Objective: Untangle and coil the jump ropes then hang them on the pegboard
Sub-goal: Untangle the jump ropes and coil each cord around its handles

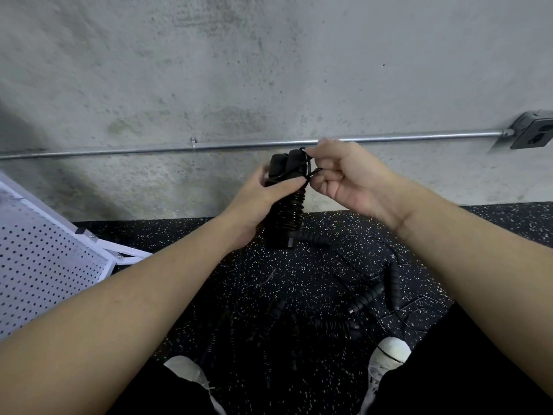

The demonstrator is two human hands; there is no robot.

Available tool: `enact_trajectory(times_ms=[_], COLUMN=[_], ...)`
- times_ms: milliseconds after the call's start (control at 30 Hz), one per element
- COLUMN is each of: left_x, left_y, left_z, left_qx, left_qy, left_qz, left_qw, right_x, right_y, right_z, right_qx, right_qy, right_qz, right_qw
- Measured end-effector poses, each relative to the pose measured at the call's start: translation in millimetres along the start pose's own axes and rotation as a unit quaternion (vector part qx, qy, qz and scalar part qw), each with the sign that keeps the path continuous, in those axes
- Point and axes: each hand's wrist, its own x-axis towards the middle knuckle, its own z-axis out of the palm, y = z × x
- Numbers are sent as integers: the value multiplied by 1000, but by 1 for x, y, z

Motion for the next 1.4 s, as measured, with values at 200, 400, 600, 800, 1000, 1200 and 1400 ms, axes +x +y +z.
enact_trajectory(times_ms=[200, 400, 600, 800, 1000, 1200, 1400], left_x=[1, 12, 28, 40, 38, 18, -3], left_y=[-5, -7, -9, -16, -14, -12, -9], left_z=[3, 8, 5, 0, 1, 9, -2], left_qx=[71, 217, 281, 344, 352, 418, 335], left_qy=[10, 25, 33, 35, 33, -4, -27], left_qz=[-9, -15, 0, 19, -17, -35, -24], left_qw=[997, 976, 959, 938, 935, 908, 941], right_x=[-1, 0, 0, 0, 15, 23, 15], right_y=[2, 8, 16, 18, 12, 8, 13], right_z=[0, 4, 15, 17, 6, -6, 4], right_qx=[-67, -107, -177, -311, -233, -141, -123], right_qy=[32, 114, 158, 152, 144, 141, 110], right_qz=[7, 35, 18, -25, -15, 68, 60], right_qw=[997, 987, 971, 938, 961, 978, 985])
